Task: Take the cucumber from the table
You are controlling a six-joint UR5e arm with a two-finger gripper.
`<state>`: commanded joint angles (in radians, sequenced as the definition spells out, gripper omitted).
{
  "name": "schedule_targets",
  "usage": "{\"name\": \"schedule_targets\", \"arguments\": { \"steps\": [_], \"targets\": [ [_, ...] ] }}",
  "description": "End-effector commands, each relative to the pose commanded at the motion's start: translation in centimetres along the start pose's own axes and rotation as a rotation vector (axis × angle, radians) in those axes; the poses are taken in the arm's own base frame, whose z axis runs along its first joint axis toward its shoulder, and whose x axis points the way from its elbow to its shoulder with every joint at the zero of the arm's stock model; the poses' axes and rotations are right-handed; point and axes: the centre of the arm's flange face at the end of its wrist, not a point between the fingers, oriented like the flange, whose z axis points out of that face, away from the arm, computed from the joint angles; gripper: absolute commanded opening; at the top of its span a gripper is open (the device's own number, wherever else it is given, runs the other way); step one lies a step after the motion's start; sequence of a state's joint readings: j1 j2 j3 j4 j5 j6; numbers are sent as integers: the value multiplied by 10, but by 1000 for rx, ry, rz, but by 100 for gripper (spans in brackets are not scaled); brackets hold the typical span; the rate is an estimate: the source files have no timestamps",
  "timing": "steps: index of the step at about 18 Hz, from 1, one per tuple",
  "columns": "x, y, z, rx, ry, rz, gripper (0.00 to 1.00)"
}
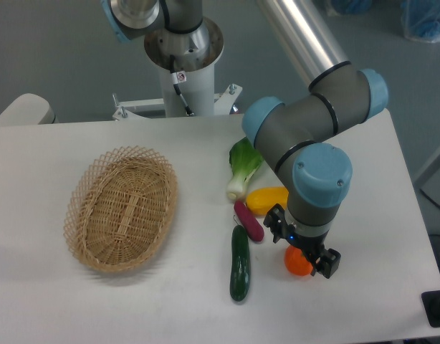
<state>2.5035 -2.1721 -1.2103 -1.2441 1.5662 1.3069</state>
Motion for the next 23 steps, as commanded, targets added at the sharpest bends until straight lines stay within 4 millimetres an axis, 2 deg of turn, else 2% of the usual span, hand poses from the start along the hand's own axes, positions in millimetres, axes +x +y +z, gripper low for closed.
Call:
{"name": "schedule_targets", "arguments": {
  "steps": [8,12,14,16,19,23],
  "targets": [
    [2,0,2,-17,-1,-6,100],
    [14,-21,2,-82,-38,21,100],
    [27,-37,-4,-77,-44,-30,100],
    [41,-45,0,-73,-32,-84,100],
    [63,-55,13,-85,2,-57,100],
    [64,-55,33,-101,22,-73,100]
  ]
}}
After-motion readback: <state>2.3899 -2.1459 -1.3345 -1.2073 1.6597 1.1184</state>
